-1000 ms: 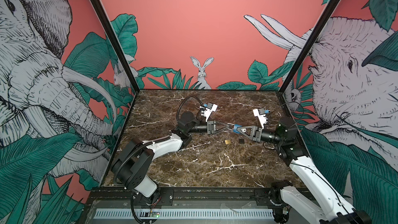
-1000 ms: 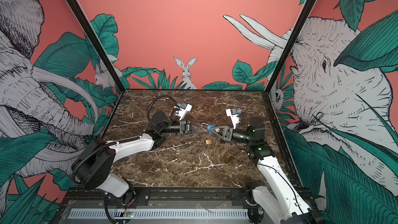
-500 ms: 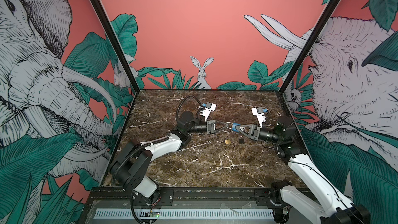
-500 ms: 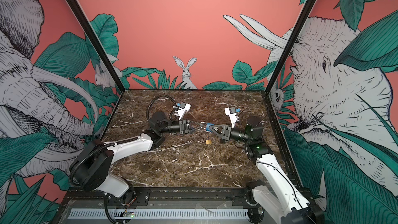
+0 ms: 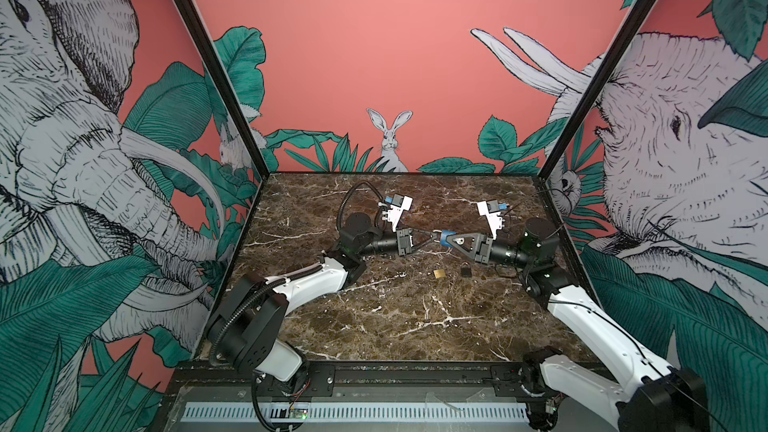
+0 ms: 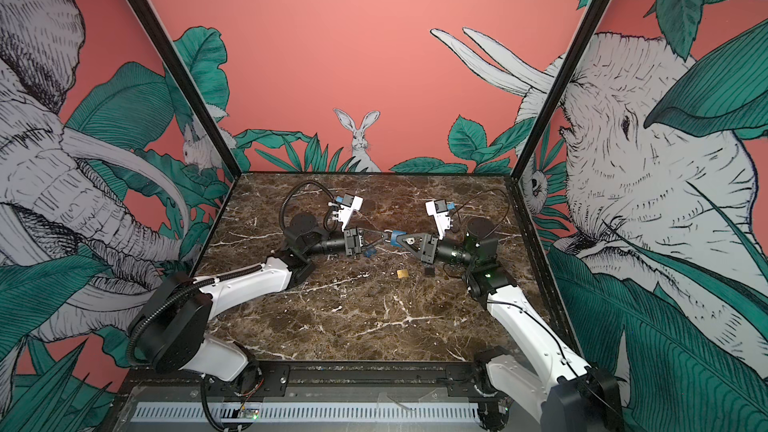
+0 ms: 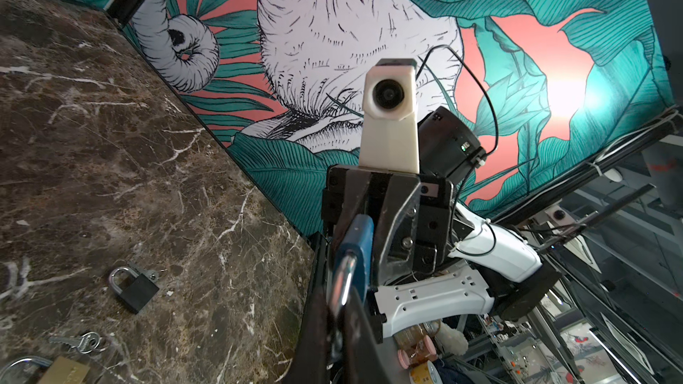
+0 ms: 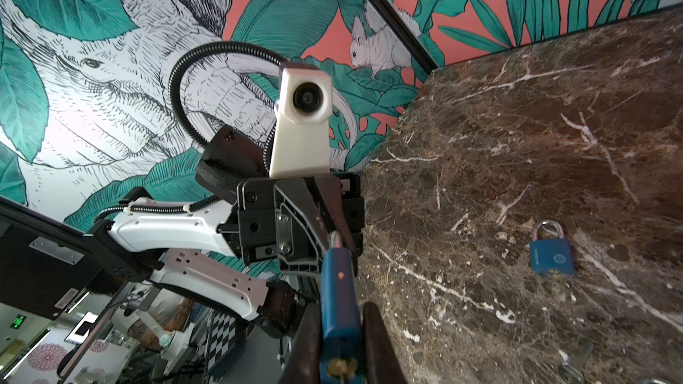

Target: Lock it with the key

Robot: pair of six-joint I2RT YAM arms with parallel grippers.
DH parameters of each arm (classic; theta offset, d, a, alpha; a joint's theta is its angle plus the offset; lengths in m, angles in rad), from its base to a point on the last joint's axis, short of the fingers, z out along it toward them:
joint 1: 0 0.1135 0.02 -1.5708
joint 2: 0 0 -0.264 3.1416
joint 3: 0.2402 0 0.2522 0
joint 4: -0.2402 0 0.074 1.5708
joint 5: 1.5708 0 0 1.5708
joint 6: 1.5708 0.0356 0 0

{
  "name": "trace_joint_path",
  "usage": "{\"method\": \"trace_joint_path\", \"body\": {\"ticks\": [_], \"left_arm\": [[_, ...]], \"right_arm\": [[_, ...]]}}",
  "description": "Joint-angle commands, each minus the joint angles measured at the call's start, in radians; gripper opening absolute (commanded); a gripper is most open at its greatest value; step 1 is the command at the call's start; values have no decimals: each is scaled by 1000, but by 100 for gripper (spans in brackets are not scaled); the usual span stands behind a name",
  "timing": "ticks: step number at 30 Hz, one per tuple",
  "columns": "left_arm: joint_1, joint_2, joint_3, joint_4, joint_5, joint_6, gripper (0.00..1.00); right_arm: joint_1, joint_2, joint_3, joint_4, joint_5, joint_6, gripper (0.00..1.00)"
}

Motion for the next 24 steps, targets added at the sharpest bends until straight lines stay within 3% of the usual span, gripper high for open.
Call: {"method": "trace_joint_path", "body": {"ticks": [1, 6, 10, 11, 13, 15, 18, 24], "left_arm": [[-109, -55, 25, 79, 160, 44, 0], [-83, -84, 13, -23, 111, 115, 0], [30, -137, -38, -104, 45, 155, 0], [66, -148, -52, -97, 36, 149, 3], [113, -163, -70, -85, 40, 144, 42], [141, -183, -81, -87, 41, 155, 61], [148, -206, -90, -131, 45, 197, 66], [148, -194, -154, -74, 79, 170, 65]], "right_arm": [[99, 93, 26, 74, 59, 15, 0], [97, 89, 27, 64, 81, 14, 0], [36, 35, 17, -39, 80, -7, 0], [20, 19, 5, -54, 79, -8, 0], [-4, -9, -15, -77, 79, -12, 0], [-15, -27, -34, -78, 68, -3, 0], [-16, -35, -58, -46, 50, 20, 0], [-12, -35, -107, 129, -16, 120, 0]]}}
